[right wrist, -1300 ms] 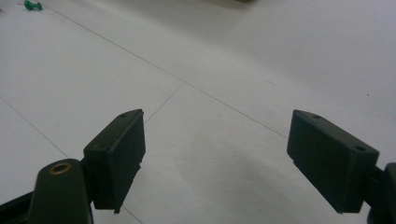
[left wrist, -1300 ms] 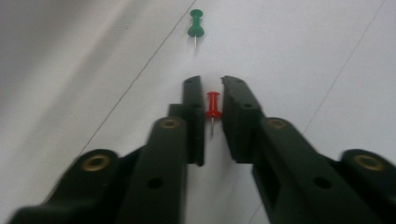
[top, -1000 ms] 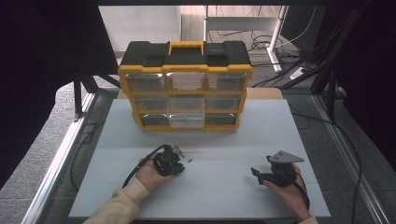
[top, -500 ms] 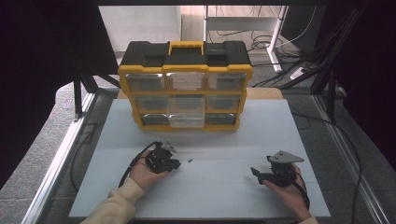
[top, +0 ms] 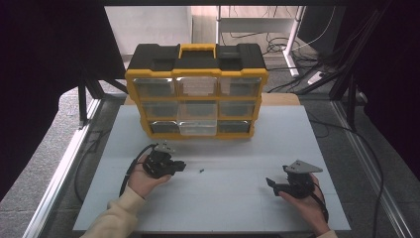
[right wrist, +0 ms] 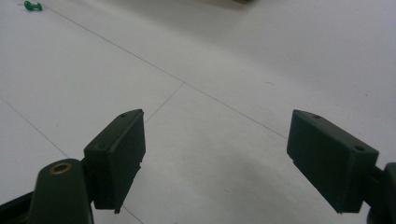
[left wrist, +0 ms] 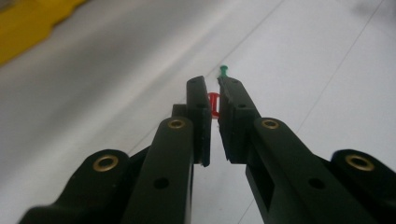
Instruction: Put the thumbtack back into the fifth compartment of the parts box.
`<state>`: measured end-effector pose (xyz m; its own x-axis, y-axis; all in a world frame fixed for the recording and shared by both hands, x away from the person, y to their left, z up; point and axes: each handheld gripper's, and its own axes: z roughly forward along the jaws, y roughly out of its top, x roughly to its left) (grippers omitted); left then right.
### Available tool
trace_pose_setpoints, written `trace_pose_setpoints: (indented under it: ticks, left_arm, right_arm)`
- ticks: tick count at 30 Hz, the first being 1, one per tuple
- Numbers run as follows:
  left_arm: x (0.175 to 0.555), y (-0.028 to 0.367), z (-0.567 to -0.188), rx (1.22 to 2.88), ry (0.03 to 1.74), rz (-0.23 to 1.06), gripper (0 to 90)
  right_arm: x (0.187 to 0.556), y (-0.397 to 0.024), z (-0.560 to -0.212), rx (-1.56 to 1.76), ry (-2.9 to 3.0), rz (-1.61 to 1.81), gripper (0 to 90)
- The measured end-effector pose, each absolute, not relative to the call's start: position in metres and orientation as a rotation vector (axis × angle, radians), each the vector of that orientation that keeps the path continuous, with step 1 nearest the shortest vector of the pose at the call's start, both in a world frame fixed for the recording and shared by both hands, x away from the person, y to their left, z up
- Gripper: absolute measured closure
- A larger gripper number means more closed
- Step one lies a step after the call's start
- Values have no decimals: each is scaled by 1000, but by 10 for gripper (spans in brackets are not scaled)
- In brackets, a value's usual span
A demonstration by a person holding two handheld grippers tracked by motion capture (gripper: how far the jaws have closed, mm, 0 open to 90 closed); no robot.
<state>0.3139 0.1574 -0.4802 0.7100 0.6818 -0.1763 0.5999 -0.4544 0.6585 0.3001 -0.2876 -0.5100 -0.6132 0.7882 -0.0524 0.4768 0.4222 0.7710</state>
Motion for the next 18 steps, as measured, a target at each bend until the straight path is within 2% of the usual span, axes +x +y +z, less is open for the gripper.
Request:
trace_pose_setpoints:
  ticks: [18]
  left_arm:
    - [308,180,-448,2020,958,226,828]
  right_arm:
    - [300,-287,-510,1074,2278,1034,193]
